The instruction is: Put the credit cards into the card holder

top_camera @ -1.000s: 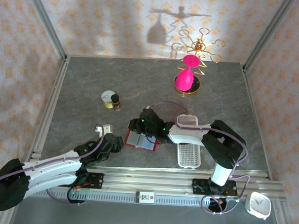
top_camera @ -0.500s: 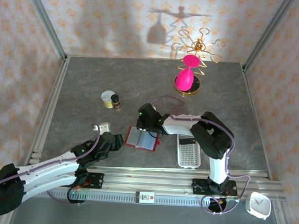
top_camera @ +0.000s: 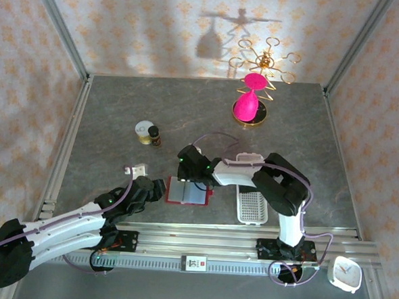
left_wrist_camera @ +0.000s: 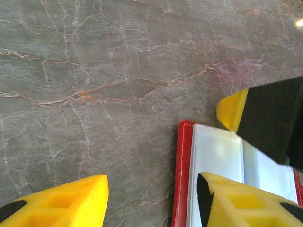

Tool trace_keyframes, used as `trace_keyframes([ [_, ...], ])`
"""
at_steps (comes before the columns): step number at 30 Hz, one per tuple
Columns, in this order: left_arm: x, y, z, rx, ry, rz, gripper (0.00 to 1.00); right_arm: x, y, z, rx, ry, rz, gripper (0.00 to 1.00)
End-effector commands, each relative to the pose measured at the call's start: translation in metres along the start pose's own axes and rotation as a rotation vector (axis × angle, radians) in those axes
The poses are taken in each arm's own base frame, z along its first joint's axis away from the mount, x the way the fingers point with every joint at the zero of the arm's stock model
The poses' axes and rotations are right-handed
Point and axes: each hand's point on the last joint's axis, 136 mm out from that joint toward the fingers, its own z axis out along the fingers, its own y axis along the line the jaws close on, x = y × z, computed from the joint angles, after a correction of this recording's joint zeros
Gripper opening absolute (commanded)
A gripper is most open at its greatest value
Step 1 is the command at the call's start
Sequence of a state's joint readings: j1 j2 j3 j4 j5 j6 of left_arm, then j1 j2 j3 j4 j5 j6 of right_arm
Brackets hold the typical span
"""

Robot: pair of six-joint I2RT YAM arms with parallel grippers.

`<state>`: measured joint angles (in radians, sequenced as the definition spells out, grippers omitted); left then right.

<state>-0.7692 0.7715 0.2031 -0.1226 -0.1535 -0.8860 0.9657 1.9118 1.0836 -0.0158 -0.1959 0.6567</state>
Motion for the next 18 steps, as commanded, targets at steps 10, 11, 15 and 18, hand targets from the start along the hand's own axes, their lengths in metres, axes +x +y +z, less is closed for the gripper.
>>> trace_keyframes([
  [10, 0.001, -0.009, -0.001, 0.047, 0.019, -0.014, 0.54, -0.062, 0.026, -0.099, -0.030, -0.306, -0.202, 0.13],
  [11, 0.001, -0.009, -0.001, 0.048, 0.020, -0.011, 0.54, -0.071, 0.029, -0.118, -0.050, -0.359, -0.256, 0.13],
  [15, 0.001, -0.015, -0.001, 0.081, 0.020, -0.008, 0.54, -0.079, 0.041, -0.186, -0.086, -0.506, -0.618, 0.13],
  [18, -0.001, -0.020, -0.001, 0.105, 0.012, -0.007, 0.55, -0.055, 0.044, -0.221, -0.127, -0.536, -0.986, 0.21],
])
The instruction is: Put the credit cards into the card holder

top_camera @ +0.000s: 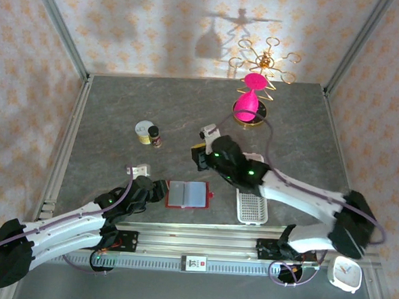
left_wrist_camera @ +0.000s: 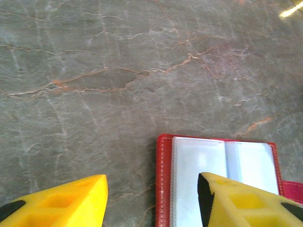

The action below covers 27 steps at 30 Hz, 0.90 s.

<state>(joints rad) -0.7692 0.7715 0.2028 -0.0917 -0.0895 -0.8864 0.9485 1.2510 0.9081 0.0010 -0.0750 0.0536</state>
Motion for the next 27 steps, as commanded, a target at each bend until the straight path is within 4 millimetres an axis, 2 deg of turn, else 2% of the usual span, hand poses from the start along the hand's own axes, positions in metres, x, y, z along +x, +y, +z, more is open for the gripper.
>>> trace_keyframes([
  [1, -0.007, -0.009, 0.000, 0.048, -0.025, 0.003, 0.55, 0.017, 0.016, -0.036, -0.132, -0.005, -0.572, 0.27],
  [3, -0.008, -0.012, 0.000, 0.058, -0.031, 0.002, 0.55, 0.061, 0.026, -0.065, -0.307, 0.068, -0.999, 0.41],
  [4, -0.009, -0.012, 0.000, 0.060, -0.032, 0.003, 0.55, 0.081, 0.023, -0.076, -0.351, 0.103, -1.179, 0.49],
  [5, -0.009, -0.013, 0.000, 0.062, -0.033, 0.003, 0.55, 0.086, 0.014, -0.083, -0.316, 0.104, -1.249, 0.56],
  [6, -0.009, -0.013, 0.001, 0.061, -0.034, 0.004, 0.55, 0.081, 0.003, -0.084, -0.233, 0.087, -1.220, 0.66],
  [7, -0.009, -0.012, 0.001, 0.059, -0.034, 0.006, 0.55, 0.078, -0.006, -0.085, -0.169, 0.087, -1.205, 0.72],
  [14, -0.006, -0.009, 0.004, 0.044, -0.022, 0.014, 0.55, 0.133, -0.078, -0.108, -0.044, 0.464, -1.346, 0.75],
  [18, -0.005, -0.010, 0.006, 0.054, -0.027, 0.010, 0.55, 0.159, -0.119, -0.105, 0.056, 0.557, -1.366, 0.80],
  [27, -0.005, -0.012, 0.007, 0.050, -0.015, 0.022, 0.55, 0.183, -0.143, -0.084, 0.155, 0.555, -1.380, 0.83],
])
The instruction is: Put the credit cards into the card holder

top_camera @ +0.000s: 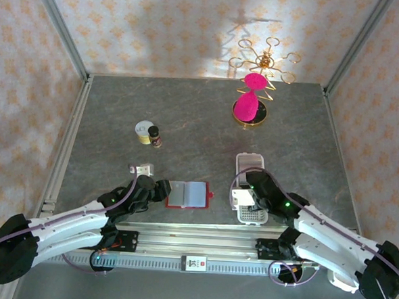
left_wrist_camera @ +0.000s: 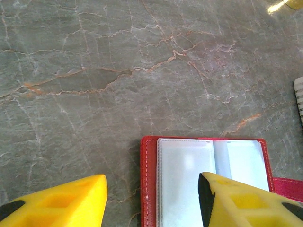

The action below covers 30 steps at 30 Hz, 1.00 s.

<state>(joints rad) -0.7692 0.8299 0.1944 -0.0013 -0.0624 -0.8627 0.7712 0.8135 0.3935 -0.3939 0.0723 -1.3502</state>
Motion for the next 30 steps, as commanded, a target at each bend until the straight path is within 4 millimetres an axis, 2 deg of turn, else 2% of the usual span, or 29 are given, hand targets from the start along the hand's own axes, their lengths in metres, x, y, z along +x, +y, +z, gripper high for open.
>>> trace_keyframes([
  [1, -0.007, -0.004, 0.000, 0.014, -0.022, 0.005, 0.55, 0.004, -0.018, 0.009, 0.112, 0.037, -0.019, 0.83],
  [6, -0.009, -0.004, 0.000, 0.011, -0.029, 0.008, 0.55, 0.008, -0.029, 0.015, 0.136, 0.084, -0.007, 0.80],
  [11, -0.009, -0.006, 0.000, 0.021, -0.031, 0.010, 0.55, 0.011, -0.031, 0.018, 0.111, 0.115, -0.006, 0.63],
  [19, -0.007, -0.001, 0.000, 0.002, -0.025, 0.026, 0.54, 0.012, -0.031, 0.018, 0.095, 0.124, -0.005, 0.43],
  [30, -0.009, -0.002, -0.001, 0.004, -0.032, 0.019, 0.54, 0.013, -0.032, 0.011, 0.114, 0.116, 0.000, 0.35],
])
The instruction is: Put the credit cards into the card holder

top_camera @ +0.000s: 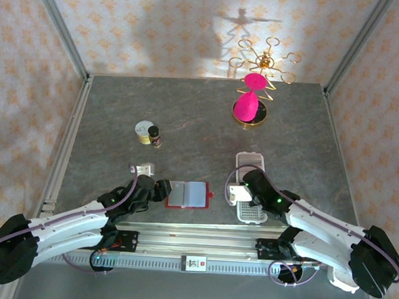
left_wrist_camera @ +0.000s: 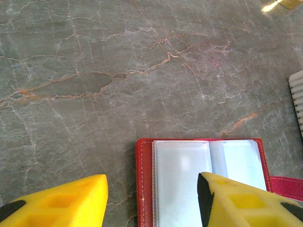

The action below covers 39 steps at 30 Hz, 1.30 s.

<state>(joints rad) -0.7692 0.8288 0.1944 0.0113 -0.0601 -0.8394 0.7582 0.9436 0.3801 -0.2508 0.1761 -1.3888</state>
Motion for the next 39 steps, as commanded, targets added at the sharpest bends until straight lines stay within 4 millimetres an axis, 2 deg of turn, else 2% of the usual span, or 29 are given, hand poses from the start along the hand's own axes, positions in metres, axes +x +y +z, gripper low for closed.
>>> trace_keyframes([
  [1, -0.007, 0.002, -0.001, -0.009, -0.024, -0.002, 0.54, 0.002, -0.022, -0.008, 0.073, 0.011, 0.037, 0.34],
  [18, -0.003, 0.001, -0.001, 0.001, -0.009, -0.013, 0.54, 0.003, -0.019, -0.012, 0.073, -0.003, 0.050, 0.26],
  [29, -0.004, -0.002, -0.001, 0.011, -0.010, -0.016, 0.52, 0.004, -0.018, -0.015, 0.071, -0.009, 0.067, 0.25],
  [39, -0.006, -0.004, -0.001, 0.019, -0.015, -0.018, 0.50, -0.002, -0.006, -0.013, 0.027, -0.043, 0.080, 0.29],
])
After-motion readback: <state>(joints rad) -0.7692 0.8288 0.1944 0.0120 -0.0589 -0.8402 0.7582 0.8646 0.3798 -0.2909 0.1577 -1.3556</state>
